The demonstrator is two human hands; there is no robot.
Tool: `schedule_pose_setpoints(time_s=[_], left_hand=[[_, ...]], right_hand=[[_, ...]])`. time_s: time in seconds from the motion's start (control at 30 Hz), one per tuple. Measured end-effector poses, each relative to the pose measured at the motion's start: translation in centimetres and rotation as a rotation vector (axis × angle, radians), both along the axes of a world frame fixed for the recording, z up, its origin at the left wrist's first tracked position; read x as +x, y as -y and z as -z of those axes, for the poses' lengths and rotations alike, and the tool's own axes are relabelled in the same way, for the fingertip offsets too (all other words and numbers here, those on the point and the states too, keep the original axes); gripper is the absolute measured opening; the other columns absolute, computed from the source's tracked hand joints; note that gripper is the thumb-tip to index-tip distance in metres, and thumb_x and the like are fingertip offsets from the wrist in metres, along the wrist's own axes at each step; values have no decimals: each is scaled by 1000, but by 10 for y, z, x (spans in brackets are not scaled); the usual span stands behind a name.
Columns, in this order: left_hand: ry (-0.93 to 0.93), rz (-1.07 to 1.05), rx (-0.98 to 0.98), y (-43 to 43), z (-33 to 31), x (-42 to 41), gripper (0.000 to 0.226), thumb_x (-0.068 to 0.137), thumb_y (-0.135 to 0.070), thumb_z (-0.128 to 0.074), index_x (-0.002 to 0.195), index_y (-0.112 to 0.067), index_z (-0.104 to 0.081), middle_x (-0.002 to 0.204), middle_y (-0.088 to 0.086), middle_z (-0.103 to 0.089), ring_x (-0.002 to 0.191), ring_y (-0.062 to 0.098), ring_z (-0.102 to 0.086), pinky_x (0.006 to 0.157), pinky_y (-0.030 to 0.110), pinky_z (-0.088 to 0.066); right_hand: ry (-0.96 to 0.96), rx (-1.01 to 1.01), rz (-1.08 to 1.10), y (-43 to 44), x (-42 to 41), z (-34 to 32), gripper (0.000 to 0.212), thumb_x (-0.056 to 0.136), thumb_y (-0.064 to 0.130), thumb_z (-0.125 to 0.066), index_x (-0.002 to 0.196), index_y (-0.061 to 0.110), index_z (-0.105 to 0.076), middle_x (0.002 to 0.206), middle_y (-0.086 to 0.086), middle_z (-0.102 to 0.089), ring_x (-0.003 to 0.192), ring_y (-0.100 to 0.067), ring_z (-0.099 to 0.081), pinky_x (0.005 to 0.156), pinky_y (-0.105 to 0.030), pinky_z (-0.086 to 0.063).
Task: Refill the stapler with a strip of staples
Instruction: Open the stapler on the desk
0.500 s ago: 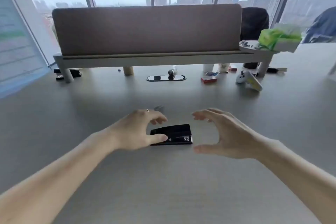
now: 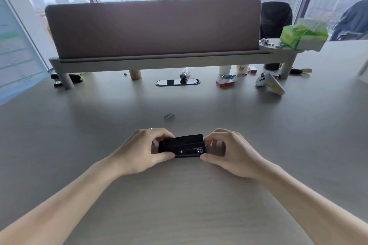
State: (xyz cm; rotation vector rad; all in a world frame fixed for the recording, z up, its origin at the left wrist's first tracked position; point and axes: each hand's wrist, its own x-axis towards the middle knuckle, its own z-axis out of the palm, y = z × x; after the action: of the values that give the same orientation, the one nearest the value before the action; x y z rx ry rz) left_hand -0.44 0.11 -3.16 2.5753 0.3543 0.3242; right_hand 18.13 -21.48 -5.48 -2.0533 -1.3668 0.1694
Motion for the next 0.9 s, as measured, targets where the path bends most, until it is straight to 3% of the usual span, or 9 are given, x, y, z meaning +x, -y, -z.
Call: schedule_pose_setpoints(time_s=[0.1, 0.17, 0.4, 0.47, 0.57, 0.67, 0.8, 0.9], left_hand=[[64, 31, 21, 17, -9, 17, 31, 80, -44, -84, 108, -36, -72, 102, -20, -75, 96, 0, -67, 76, 9, -47], [93, 66, 34, 31, -14, 32, 29, 82, -44, -83, 107, -34, -73, 100, -18, -74, 93, 1, -66, 70, 6, -44], [111, 87, 41, 42, -17, 48, 22, 84, -43, -83, 100, -30, -76, 93, -14, -72, 85, -2, -62, 68, 7, -40], [166, 56, -25, 39, -22, 44, 19, 85, -39, -83, 99, -29, -76, 92, -12, -73, 87, 3, -64, 70, 9, -43], [243, 31, -154, 27, -33, 32, 15, 87, -29, -84, 100, -29, -75, 94, -10, -77, 86, 7, -69, 77, 22, -54], [314, 45, -291, 7, -38, 12, 20, 88, -19, -82, 98, -35, -74, 98, -12, -80, 88, 6, -72, 86, 22, -56], [370, 7, -402, -19, -36, -19, 14, 83, -44, -81, 95, -43, -75, 95, -15, -81, 90, 0, -75, 87, 13, -54], [394, -25, -458, -37, -28, -41, 50, 72, -66, -81, 102, -26, -75, 100, -7, -82, 96, 8, -78, 92, 18, -57]], right_hand=[[-15, 29, 6, -2, 2, 0, 17, 79, 42, -86, 91, 33, -78, 88, 10, -70, 76, -3, -60, 65, -9, -40], [-20, 44, 4, -4, 2, 1, 16, 79, 43, -86, 89, 32, -79, 85, 8, -70, 73, -2, -59, 63, -10, -39], [-44, 62, 22, -5, 3, 3, 17, 77, 47, -87, 86, 34, -80, 89, 6, -73, 75, -7, -61, 63, -12, -40], [-40, 69, 28, -5, 3, 4, 16, 77, 45, -88, 85, 34, -80, 90, 6, -73, 76, -8, -62, 63, -12, -41], [-33, 76, 30, -4, 3, 4, 18, 77, 44, -89, 89, 31, -81, 90, 6, -72, 77, -11, -63, 64, -10, -41], [-41, 81, 24, -4, 2, 4, 18, 78, 43, -88, 90, 32, -82, 90, 7, -72, 75, -7, -62, 65, -10, -41], [-46, 85, 24, -3, 1, 4, 17, 78, 43, -89, 89, 32, -81, 89, 9, -72, 72, -5, -60, 65, -11, -41], [-39, 81, 26, -3, 2, 4, 17, 79, 43, -88, 90, 31, -82, 91, 8, -72, 75, -8, -61, 65, -10, -41]])
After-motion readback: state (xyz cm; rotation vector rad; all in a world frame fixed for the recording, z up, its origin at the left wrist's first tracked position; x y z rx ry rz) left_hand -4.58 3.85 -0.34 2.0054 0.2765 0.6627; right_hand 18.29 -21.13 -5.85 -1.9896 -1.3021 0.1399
